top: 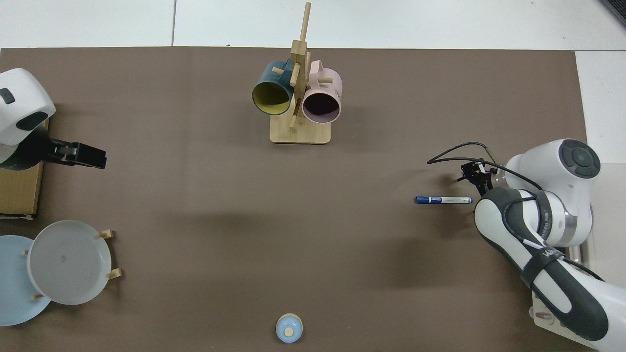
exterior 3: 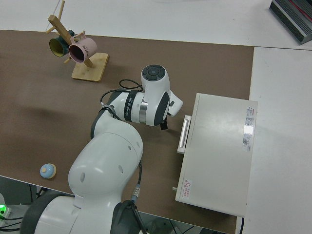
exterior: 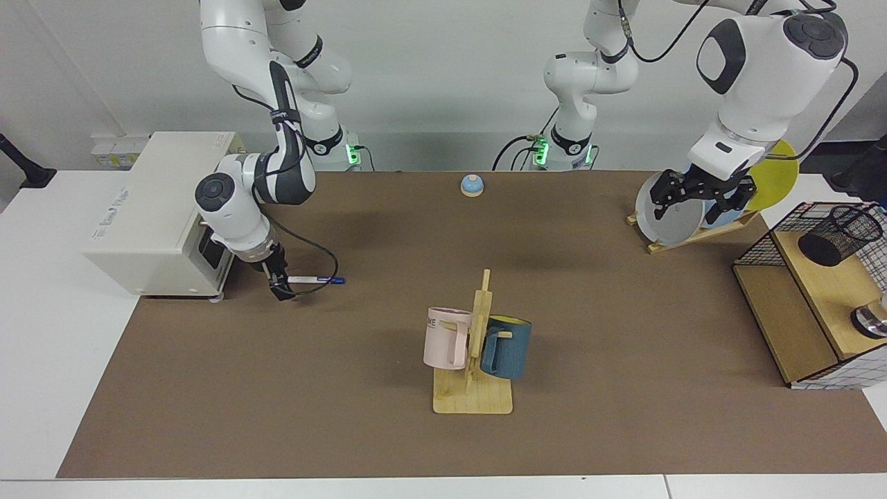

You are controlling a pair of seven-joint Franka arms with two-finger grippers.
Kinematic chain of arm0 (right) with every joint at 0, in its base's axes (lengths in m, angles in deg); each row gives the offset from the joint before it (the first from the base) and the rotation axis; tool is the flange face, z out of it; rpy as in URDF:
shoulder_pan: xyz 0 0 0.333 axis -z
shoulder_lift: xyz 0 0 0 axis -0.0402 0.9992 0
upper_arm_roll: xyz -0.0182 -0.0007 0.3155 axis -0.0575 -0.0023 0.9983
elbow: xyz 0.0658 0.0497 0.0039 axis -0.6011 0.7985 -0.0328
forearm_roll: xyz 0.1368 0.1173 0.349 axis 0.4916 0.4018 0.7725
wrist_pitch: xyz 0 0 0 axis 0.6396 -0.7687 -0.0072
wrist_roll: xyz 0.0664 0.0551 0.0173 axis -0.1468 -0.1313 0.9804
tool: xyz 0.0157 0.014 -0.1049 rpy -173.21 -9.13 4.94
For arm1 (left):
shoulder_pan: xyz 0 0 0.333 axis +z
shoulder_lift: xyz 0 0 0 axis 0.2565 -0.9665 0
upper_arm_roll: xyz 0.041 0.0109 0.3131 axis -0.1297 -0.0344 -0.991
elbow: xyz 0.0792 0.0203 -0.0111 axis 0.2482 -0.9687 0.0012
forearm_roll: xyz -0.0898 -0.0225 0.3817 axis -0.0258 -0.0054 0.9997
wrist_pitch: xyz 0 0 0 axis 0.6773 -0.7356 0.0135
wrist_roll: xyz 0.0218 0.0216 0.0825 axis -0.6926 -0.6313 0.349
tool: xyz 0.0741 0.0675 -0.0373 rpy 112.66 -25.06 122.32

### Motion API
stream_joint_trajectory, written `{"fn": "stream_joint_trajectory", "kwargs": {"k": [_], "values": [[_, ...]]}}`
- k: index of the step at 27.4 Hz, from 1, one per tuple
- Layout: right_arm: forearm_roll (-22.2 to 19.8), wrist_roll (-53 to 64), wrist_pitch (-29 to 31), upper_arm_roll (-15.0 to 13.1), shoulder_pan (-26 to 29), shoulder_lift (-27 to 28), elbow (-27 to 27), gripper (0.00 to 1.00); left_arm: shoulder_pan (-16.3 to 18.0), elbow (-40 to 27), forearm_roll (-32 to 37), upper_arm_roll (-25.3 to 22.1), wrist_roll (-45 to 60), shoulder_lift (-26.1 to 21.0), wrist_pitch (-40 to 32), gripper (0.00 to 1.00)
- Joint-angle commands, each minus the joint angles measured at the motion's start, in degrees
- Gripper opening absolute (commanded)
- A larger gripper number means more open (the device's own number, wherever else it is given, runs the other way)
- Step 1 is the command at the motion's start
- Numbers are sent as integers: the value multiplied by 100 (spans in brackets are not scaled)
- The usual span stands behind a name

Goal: Put markers into pen holder
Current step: 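Lower the right gripper and close it on the marker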

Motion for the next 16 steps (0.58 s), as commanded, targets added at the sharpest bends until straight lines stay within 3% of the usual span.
{"fn": "stream_joint_trajectory", "kwargs": {"k": [1, 5, 8, 11, 13, 14, 16], "values": [[14, -398, 364, 67, 69, -126, 357, 92, -4, -172, -51, 12, 22, 151, 14, 100], [31, -442, 338, 67, 104, -135, 366, 86, -22, -172, -51, 12, 13, 151, 5, 100], [75, -547, 329, 67, 200, -143, 366, 74, -22, -172, -51, 12, 4, 151, 5, 100], [128, -609, 338, 67, 262, -196, 366, 48, -30, -172, -51, 21, 4, 151, -4, 100], [137, -636, 338, 76, 271, -214, 366, 11, -39, -172, -51, 29, 4, 151, -4, 100], [137, -644, 338, 76, 271, -222, 366, 1, -39, -172, -51, 30, -4, 151, -4, 100], [137, -644, 338, 76, 271, -240, 366, 0, -39, -172, -51, 38, -13, 151, -4, 100]]}}
